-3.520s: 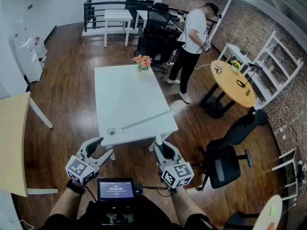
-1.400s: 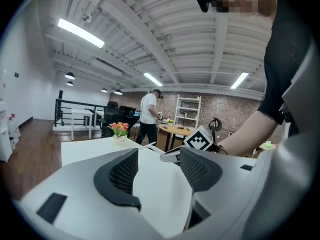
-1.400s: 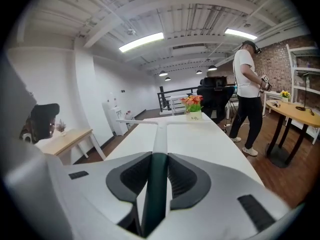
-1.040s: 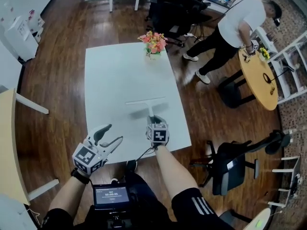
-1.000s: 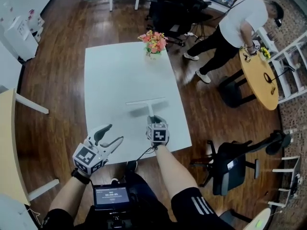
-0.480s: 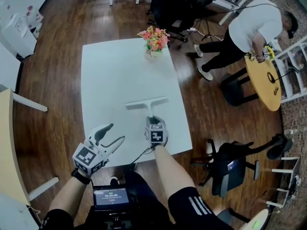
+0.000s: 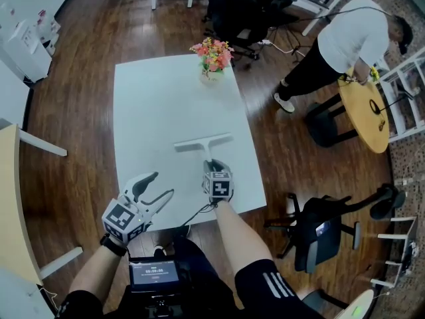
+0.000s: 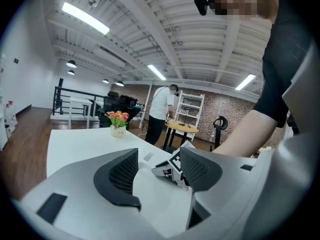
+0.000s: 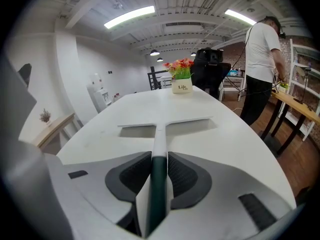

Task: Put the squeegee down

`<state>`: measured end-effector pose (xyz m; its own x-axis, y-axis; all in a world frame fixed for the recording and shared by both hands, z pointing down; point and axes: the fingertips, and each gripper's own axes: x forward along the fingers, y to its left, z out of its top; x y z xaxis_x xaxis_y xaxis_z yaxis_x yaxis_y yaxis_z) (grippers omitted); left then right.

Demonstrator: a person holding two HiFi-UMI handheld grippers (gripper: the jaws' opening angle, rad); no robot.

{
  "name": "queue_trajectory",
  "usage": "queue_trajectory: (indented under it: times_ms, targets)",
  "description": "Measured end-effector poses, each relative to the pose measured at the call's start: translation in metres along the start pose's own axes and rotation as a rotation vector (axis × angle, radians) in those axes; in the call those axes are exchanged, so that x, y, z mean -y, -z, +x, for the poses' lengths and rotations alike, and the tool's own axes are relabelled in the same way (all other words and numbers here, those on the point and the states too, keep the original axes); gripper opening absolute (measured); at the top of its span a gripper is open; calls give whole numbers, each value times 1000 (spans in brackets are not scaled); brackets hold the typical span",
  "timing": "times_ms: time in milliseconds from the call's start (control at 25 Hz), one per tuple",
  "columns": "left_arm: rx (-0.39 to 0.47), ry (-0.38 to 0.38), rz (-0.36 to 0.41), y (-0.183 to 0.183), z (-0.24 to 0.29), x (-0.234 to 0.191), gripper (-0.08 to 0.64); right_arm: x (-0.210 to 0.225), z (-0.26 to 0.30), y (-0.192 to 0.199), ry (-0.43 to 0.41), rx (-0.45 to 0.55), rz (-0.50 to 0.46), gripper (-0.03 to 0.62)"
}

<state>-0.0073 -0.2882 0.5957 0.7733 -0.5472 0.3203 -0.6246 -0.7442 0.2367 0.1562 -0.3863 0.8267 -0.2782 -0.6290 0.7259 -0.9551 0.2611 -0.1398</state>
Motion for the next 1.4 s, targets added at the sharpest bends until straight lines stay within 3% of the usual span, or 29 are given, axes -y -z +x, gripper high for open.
queue_trajectory:
  times_ms: [600, 1120, 1400]
  targets:
    - [60, 4, 76, -12, -54, 39, 264, -40, -120, -50, -74, 223, -5, 126]
    - [98, 33, 119, -5, -164, 107, 264, -138, -306, -40, -141, 486, -3, 118]
    - [119, 69, 167, 9, -218, 147, 264, -187, -386, -19, -134, 586, -19, 106]
